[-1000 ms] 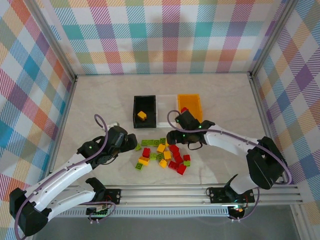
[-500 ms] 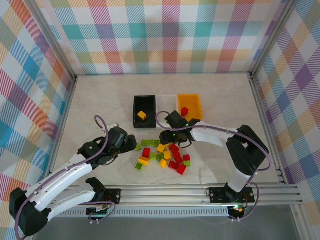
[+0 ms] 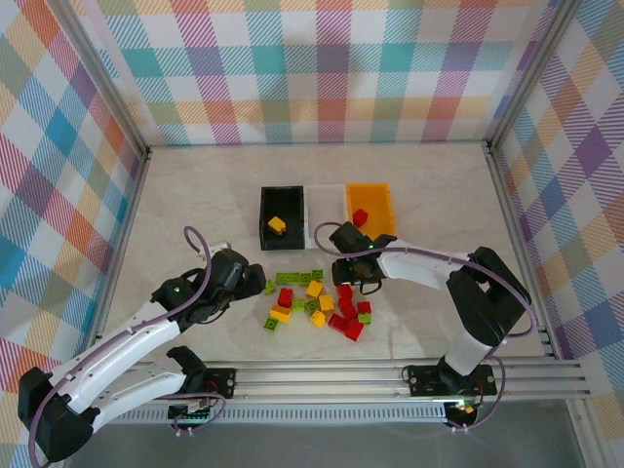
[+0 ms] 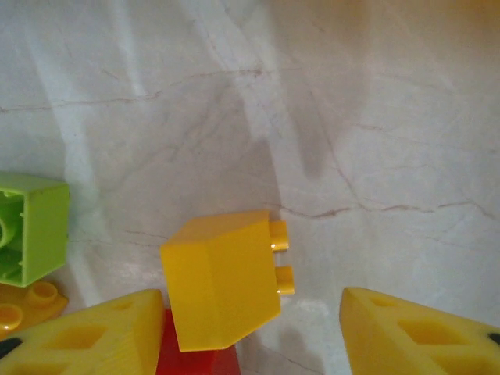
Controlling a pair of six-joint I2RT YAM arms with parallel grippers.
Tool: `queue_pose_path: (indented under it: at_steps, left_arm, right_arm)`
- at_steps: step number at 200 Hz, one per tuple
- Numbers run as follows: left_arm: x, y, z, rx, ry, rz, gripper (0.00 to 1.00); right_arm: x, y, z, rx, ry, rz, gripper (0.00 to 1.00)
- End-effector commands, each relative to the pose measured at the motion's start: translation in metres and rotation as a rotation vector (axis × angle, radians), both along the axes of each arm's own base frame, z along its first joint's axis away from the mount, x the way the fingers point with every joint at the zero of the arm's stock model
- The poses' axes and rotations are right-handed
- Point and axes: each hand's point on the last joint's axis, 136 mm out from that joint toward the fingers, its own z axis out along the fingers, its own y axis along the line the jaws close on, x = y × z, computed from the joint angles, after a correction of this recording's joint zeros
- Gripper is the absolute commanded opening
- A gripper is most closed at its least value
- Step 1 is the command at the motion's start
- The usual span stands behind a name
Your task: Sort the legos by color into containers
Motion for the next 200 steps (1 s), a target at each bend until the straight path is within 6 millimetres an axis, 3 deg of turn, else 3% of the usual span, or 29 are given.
queue_pose_path:
  at_steps: [1,45,72,98,158,184,200]
  left_arm:
    - [-0.001,0.002,-0.005,0.007,0.004,0.007,1.0]
    - [-0.002,0.004,-0.006,0.017,0.012,0.011,1.0]
    - [-0.003,0.006,-0.006,0.018,0.002,0.016,1.0]
    - [-0.003,0.006,-0.008,0.017,0.008,0.015,1.0]
    - [-0.003,0.006,-0.005,0.017,0.004,0.014,1.0]
    - [-0.003,0.007,-0.005,0.022,0.0,0.019,1.0]
    - [-0.003,0.008,-0.005,0.027,0.003,0.018,1.0]
  right_arm:
    - [0.003,0.014,0.005,0.051,0.002,0.029,0.62]
    - [0.001,0.016,-0.018,0.026,0.059,0.023,0.51]
    - [0.004,0.013,-0.017,0.028,0.03,0.013,0.41]
    - [0.013,0.015,-0.005,0.051,-0.009,0.017,0.33]
    - [0.024,0.015,0.011,0.072,-0.048,-0.005,0.3]
    - [0.028,0.024,0.037,0.132,-0.095,0.026,0.29]
    - [0.03,0.04,0.06,0.194,-0.122,0.074,0.28]
